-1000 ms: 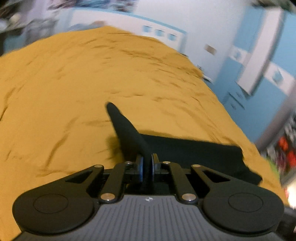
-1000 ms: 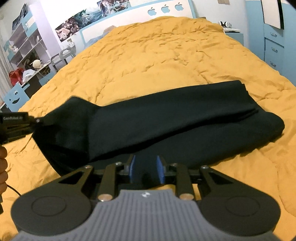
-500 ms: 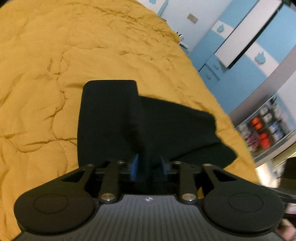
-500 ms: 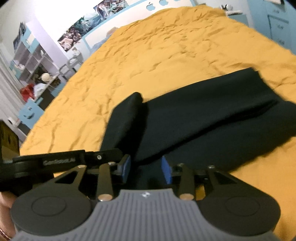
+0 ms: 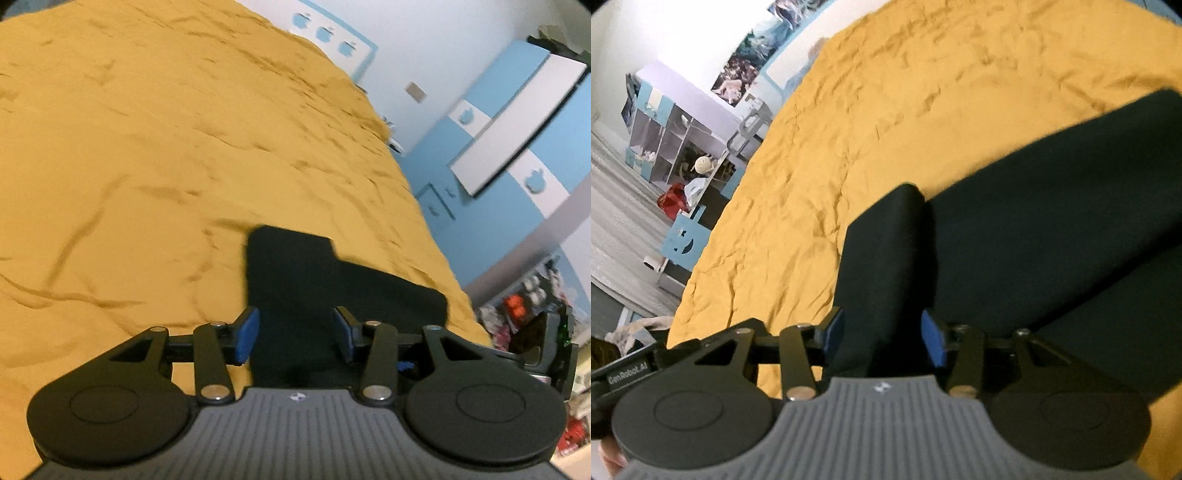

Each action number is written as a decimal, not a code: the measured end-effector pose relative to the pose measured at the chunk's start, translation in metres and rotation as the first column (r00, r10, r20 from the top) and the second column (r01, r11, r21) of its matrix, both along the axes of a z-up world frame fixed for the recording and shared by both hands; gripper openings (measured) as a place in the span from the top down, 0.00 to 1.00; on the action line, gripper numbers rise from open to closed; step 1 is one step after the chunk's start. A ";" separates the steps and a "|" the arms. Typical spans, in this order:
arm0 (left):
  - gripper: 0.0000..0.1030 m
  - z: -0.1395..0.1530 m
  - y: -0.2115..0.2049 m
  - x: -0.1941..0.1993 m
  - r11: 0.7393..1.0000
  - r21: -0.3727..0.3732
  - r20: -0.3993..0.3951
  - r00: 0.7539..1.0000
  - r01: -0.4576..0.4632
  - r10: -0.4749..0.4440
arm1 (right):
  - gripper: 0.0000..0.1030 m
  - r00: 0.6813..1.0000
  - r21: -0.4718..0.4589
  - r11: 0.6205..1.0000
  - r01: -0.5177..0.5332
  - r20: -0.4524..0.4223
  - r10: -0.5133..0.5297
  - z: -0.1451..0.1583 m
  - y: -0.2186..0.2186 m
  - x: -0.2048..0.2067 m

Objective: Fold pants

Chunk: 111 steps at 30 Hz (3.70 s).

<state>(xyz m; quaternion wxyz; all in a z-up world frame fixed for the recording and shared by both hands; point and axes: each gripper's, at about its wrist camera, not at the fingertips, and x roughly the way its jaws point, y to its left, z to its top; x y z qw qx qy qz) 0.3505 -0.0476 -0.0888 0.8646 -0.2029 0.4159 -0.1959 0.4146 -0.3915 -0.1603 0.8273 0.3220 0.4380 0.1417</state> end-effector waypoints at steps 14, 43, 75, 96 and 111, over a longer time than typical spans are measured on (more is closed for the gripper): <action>0.50 -0.008 0.039 -0.013 0.996 0.019 -0.030 0.996 -0.086 0.087 | 0.96 0.993 -0.054 0.993 -0.102 0.051 0.105 0.049 0.024 0.025; 0.64 -0.013 -0.128 0.019 0.968 0.160 -0.014 0.981 0.193 -0.193 | 0.97 0.999 -0.172 0.984 0.051 0.026 -0.047 0.089 -0.243 0.010; 0.63 -0.017 -0.194 -0.058 0.865 0.381 0.030 0.931 0.327 -0.364 | 0.48 0.966 -0.656 0.754 -0.019 0.183 0.183 0.042 -0.166 -0.074; 0.50 -0.020 -0.156 -0.062 0.871 0.262 -0.118 0.909 0.416 -0.399 | 0.36 0.989 -0.568 0.823 -0.014 0.112 0.094 0.018 -0.201 -0.108; 0.42 -0.045 -0.148 0.032 0.979 0.071 -0.149 0.972 0.191 -0.179 | 0.31 0.991 -0.125 0.983 0.136 0.006 -0.137 -0.002 -0.265 -0.031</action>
